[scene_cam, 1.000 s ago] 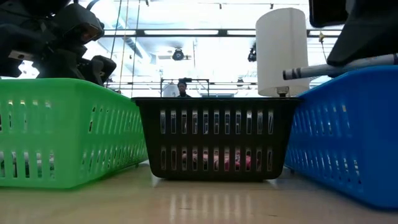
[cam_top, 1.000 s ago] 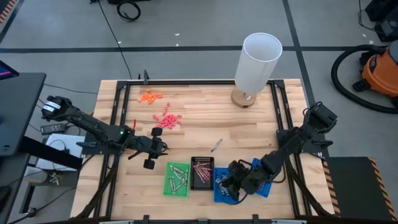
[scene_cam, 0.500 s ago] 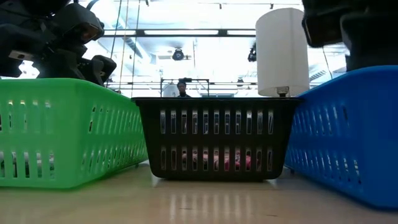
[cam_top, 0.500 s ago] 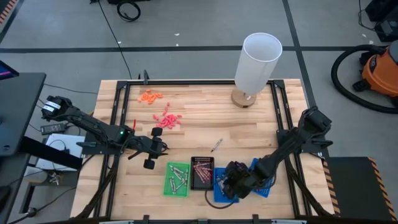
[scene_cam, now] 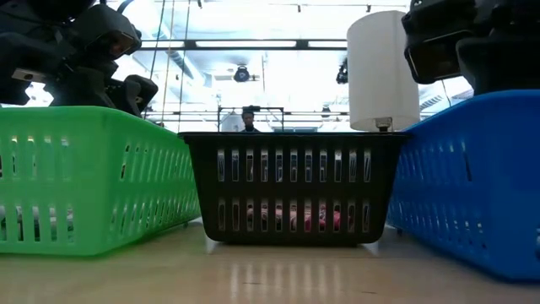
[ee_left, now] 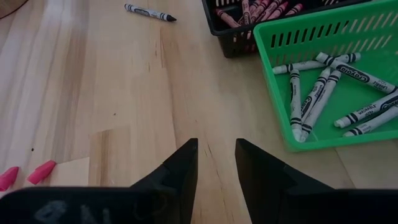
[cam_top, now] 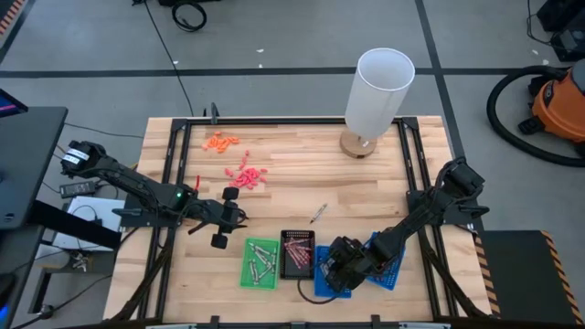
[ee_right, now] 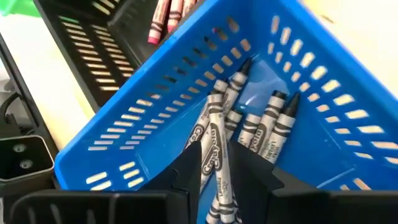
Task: Sort crayons
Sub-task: Put the black crayon into the left blue bin
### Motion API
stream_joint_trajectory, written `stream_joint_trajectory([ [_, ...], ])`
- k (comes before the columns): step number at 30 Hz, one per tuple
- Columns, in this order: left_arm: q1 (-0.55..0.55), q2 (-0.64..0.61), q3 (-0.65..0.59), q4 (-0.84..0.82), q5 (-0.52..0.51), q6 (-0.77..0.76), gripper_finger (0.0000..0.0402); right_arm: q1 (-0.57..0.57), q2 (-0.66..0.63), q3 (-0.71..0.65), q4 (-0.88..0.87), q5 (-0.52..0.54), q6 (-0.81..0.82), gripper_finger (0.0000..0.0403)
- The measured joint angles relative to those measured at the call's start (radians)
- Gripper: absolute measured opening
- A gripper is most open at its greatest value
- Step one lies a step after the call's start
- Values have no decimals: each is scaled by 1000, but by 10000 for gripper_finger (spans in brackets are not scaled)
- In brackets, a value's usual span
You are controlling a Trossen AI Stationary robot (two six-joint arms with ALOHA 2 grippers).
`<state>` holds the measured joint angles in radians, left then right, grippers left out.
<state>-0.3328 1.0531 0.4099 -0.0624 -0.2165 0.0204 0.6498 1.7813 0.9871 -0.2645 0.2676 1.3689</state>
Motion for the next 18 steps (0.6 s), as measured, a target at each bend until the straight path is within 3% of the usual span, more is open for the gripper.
stream_joint_trajectory([
  [11,0,0,0,0,0,0,117,-32,-110,0,-80,28,-84,88],
  [18,0,0,0,0,0,-16,117,-97,-156,0,-155,160,-267,88],
])
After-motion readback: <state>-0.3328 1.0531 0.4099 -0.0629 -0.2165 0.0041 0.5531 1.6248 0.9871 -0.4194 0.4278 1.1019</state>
